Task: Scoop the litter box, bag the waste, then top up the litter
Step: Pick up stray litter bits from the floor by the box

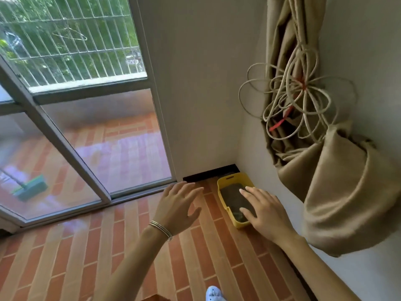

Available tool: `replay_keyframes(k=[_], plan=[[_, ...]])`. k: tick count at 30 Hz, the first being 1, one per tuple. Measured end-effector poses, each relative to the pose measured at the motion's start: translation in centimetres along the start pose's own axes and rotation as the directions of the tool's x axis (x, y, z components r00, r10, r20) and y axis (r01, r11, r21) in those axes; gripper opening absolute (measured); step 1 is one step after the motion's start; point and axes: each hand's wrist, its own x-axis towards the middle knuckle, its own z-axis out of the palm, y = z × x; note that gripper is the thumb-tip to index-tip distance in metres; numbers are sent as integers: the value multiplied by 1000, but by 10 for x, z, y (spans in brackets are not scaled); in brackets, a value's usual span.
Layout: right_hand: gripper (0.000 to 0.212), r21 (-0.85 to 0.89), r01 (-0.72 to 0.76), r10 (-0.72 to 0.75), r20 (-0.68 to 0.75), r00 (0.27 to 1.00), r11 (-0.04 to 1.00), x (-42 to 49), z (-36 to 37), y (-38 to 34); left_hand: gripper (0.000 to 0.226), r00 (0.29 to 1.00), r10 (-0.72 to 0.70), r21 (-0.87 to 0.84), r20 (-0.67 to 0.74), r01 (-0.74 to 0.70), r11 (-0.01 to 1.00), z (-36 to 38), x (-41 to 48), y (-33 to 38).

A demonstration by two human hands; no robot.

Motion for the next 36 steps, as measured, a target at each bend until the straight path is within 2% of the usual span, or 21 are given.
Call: replay_keyframes(k=[7, 17, 24, 29, 36], plan=[[57, -28, -32, 32, 15, 999, 999, 79, 2, 34, 48, 998, 66, -17, -3, -66, 998, 24, 97, -28], [52, -43, -223, 222, -30, 975, 974, 114, 15, 70, 48, 940, 340, -83, 11, -338, 938, 75, 217, -44], [48, -91, -425, 408, -157, 899, 901, 157, 29, 68, 51, 804, 593, -180, 42, -578, 796, 110, 305, -71], [50, -85, -604, 579, -210, 788, 792, 206, 49, 32, 54, 681, 728, -248, 78, -694, 676, 111, 362, -118], [48, -119, -764, 733, -224, 643, 634, 270, 66, -22, 49, 545, 838, -287, -22, -807, 517, 115, 421, -184]])
